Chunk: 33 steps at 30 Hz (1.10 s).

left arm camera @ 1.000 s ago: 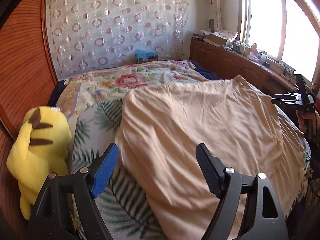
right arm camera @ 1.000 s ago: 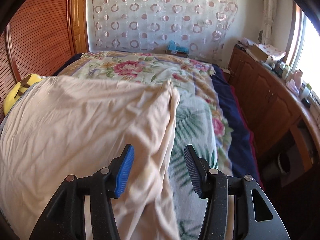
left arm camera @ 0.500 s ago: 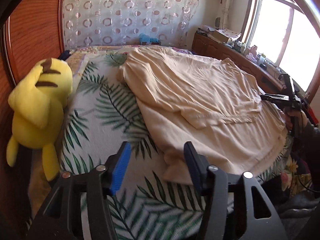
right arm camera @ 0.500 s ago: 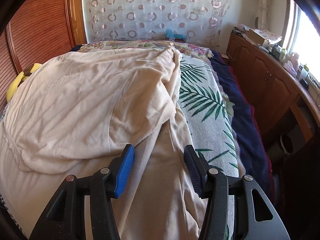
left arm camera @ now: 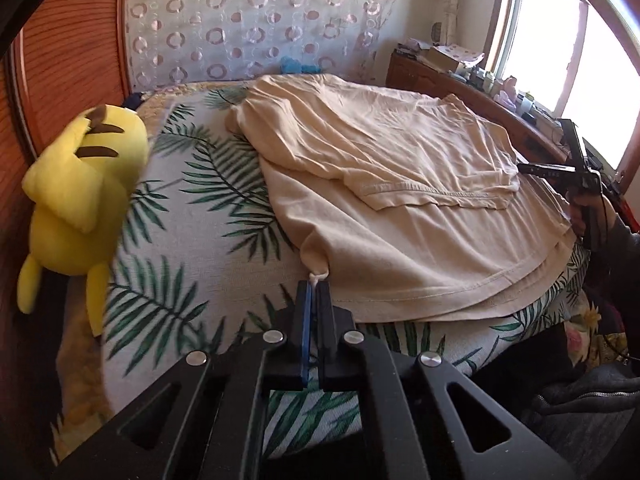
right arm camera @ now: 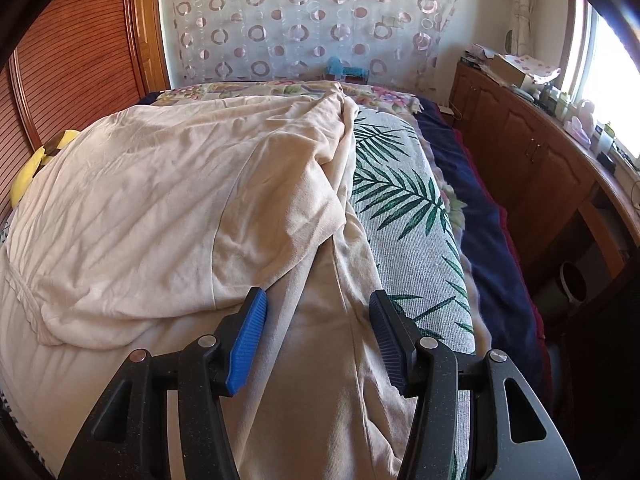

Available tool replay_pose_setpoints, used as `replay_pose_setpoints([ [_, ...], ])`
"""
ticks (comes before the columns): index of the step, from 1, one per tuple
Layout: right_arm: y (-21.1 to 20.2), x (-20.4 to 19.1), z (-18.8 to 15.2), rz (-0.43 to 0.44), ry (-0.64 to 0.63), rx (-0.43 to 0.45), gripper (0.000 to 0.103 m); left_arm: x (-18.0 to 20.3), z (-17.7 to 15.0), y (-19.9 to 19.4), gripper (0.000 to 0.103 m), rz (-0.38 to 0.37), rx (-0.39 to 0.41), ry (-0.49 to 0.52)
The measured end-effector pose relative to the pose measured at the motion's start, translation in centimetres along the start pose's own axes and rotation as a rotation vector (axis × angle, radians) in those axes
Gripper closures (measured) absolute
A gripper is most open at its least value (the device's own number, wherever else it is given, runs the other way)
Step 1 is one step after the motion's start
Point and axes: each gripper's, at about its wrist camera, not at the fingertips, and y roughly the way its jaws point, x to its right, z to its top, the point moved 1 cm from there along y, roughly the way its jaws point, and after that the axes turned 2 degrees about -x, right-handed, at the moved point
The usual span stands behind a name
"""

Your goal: Fold small clothes

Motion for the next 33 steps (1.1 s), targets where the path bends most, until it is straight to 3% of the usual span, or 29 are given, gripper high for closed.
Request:
replay_pose_setpoints([
  [5, 0.0, 0.0, 0.0, 0.000, -0.001, 0.000, 0.048, -0.3, -0.4, -2.6, 0.100, 0.027, 0.026, 0.000],
  [16, 0.9, -0.2, 0.6, -0.001, -0.003, -0.002, 0.047, 0.0, 0.6, -2.4, 0.099, 0.032, 0.036, 0.005],
  [21, 0.8, -0.1, 0.6, -0.001, -0.005, -0.002, 0.046, 0.3, 2.3, -2.4, 0.061, 0.011, 0.090, 0.012],
  [23, 0.8, -0.1, 0.6, -0.001, -0.005, -0.002, 0.046, 0.4, 3.2, -2.2, 0.036, 0.008, 0.110, 0.001],
  [25, 0.8, -0.1, 0.5, -0.001, -0.005, -0.002, 0.046, 0.5, 4.2, -1.7, 0.025, 0.001, 0.124, 0.001],
  [33, 0.8, -0.1, 0.6, 0.000, -0.007, -0.002, 0.046, 0.7, 7.8, 2.8, 0.024, 0.081, 0.083, 0.009],
])
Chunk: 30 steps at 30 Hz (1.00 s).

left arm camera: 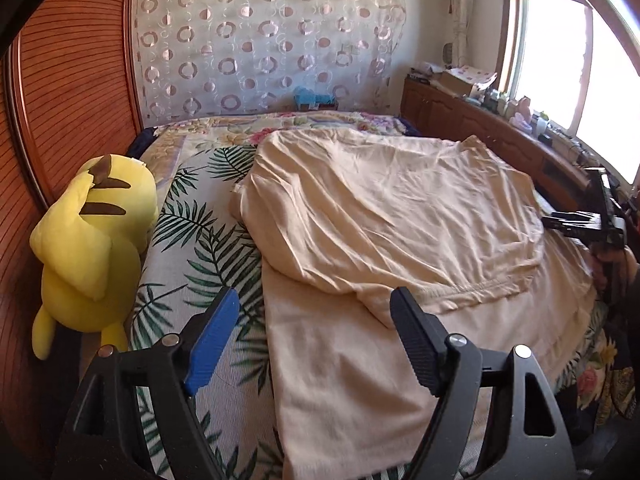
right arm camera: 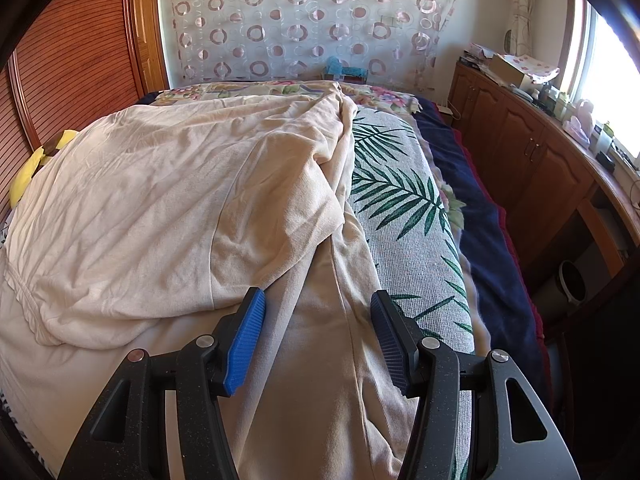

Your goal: Fold small clothes

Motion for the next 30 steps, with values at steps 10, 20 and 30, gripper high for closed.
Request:
replay_pose_setpoints([
  [10, 0.0, 0.0, 0.0, 0.000, -0.001, 0.000, 0.046, -1.1, 1.8, 5.3, 0.038, -0.020, -0.081, -0.075],
  [20, 0.0, 0.0, 0.0, -0.001, -0.002, 0.000, 0.046, -1.4, 2.8, 7.8, 0.064, 0.033, -0.137, -0.038],
  [30, 0.0, 0.1, 0.0, -0.001, -0.003, 0.000, 0.046, 0.1, 4.1, 5.4, 0.099, 0.021, -0.041, 0.040],
])
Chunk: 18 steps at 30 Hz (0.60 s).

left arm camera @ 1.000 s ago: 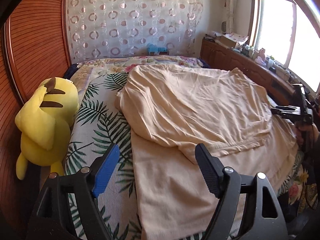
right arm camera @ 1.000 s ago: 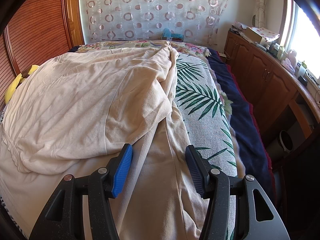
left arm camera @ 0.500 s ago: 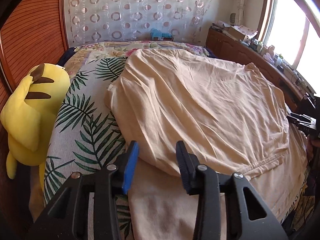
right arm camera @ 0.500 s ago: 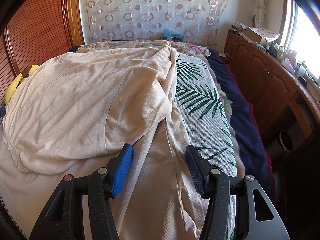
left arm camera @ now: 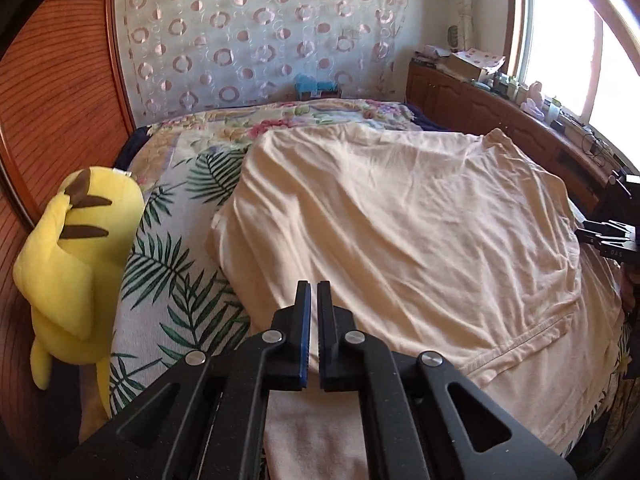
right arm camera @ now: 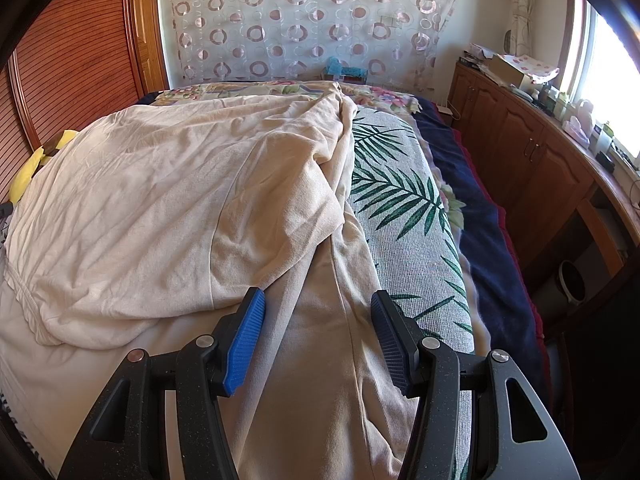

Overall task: Fold small clothes
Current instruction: 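Grasp the shirt hem with the left gripper while the right gripper grasps the shirt edge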

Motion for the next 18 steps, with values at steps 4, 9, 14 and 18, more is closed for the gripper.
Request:
replay_pose_setpoints([
  [4, 0.0, 0.0, 0.0, 0.000, 0.000, 0.000, 0.046, 0.3, 0.4, 0.1, 0.099, 0.018, -0.003, 0.008],
  [9, 0.1, 0.0, 0.2, 0.007, 0.005, 0.006, 0.046, -0.6, 0.3, 0.7, 0.099, 0.017, -0.032, -0.032],
  [14, -0.9, 0.5, 0.2, 0.104, 0.058, 0.041, 0.057, -1.2, -0.3, 1.1, 0.099, 0.036, -0.052, -0.039],
  [18, -0.4, -0.3, 0.5, 0.165, 0.061, 0.009, 0.057, -1.4, -0.6, 1.5, 0.098, 0.029, -0.067, -0.054],
])
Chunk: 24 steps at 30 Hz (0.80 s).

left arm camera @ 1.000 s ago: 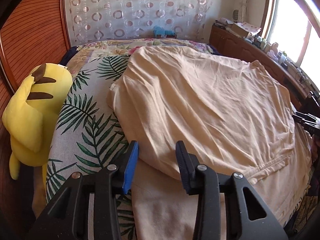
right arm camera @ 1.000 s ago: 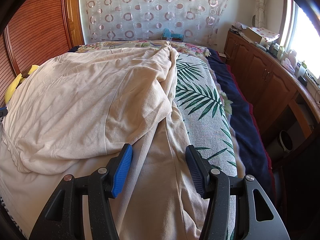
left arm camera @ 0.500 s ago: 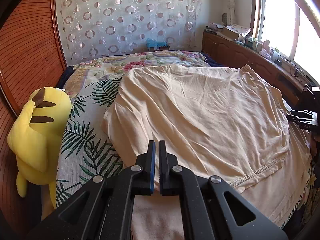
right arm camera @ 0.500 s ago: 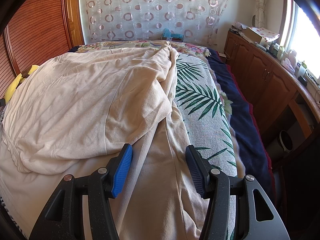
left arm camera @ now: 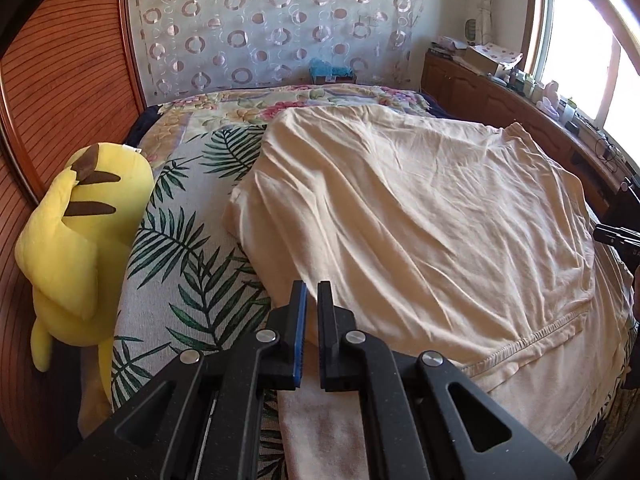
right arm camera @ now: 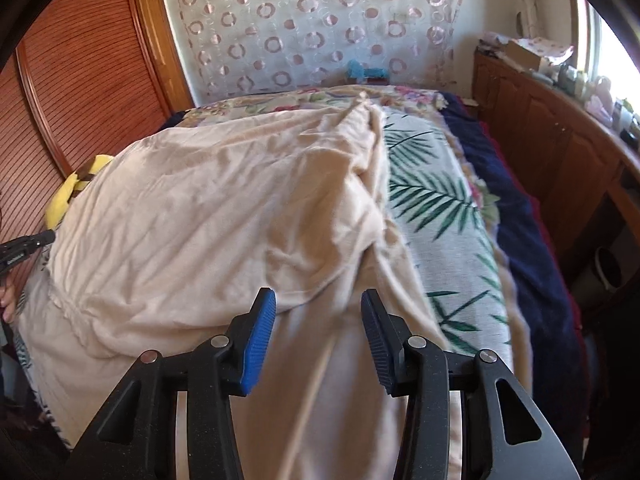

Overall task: Fold small clothes
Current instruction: 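Grasp the shirt hem with the left gripper while the right gripper grasps the shirt edge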

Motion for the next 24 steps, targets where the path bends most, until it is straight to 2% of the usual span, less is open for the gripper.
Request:
replay_pose_setpoints([
  [1, 0.3, -0.2, 0.2, -0.001, 0.001, -0.012, 0.057, 0.0, 0.0, 0.2, 0.091, 0.000, -0.005, -0.001],
  [2, 0.7, -0.3, 0.5, -0.005, 0.003, -0.021, 0.057, -0.1, -0.1, 0.3, 0.079, -0.007, -0.009, -0.003],
  [5, 1.9, -0.1, 1.7, -0.010, 0.019, -0.041, 0.057, -0.1, -0.3, 0.7, 0.063, -0.015, -0.022, 0.000],
  [12, 3.7, -0.4, 4.2, -0.019, 0.033, -0.047, 0.058, -0.7, -0.4, 1.3, 0.062, -0.015, -0.036, -0.019],
  [13, 3.7, -0.6, 4.4, -0.017, 0.022, -0.040, 0.062, -0.9, -0.5, 1.4, 0.062, -0.015, -0.038, -0.025],
  [15, 4.0, -1.3, 4.5, -0.027, -0.003, -0.029, 0.083, -1.1, -0.4, 1.6, 0.062, -0.014, -0.041, -0.035],
  [18, 4.4, -2.0, 4.3, -0.051, -0.038, -0.019, 0.095, -1.5, -0.3, 1.7, 0.062, -0.010, -0.039, -0.037],
  [24, 3.5, -2.4, 4.4, -0.108, -0.051, 0.054, 0.096, -1.4, 0.1, 1.9, 0.062, -0.003, -0.042, -0.028],
])
